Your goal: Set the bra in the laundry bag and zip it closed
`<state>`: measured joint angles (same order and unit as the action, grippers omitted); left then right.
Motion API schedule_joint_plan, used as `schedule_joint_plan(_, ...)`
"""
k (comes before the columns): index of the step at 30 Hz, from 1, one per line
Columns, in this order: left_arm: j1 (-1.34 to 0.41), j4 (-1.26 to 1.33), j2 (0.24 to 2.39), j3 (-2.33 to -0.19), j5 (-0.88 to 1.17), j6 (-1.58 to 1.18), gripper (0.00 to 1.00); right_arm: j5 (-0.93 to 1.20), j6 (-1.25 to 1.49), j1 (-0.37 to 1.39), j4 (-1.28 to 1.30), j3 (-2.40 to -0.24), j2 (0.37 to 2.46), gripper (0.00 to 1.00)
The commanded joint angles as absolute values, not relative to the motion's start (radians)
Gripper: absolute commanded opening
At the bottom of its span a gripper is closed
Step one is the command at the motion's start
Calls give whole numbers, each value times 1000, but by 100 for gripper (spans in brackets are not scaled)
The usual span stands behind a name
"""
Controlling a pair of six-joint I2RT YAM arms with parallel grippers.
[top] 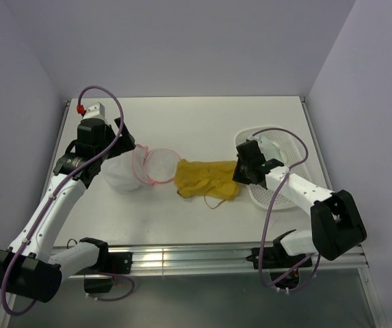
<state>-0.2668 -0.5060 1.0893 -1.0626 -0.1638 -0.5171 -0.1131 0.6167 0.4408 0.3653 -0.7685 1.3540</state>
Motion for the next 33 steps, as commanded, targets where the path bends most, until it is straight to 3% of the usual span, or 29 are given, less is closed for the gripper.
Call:
schedule_joint_plan(1,-264,-495,1083,-1089,-178,-520,96,-193,520,390,409,-798,1299,0)
schedule_joint_plan(9,-264,-495,1078,-1086,-173,-517,96,-201,495,383,429,-854,1298,0)
schedule_joint_plan(18,-279,-492,1091,-1080,-118,-555,95,-262,549,509,535,-1040,1361,2)
schedule_joint_plan(23,-359,-395,1069,-948,-17,-698,87,-288,580,552,549,-1074,1400,1)
schedule_joint_plan(33,-658,-14,1252,-703,-112,-888,58,-314,583,586,571,-1117,1450,1)
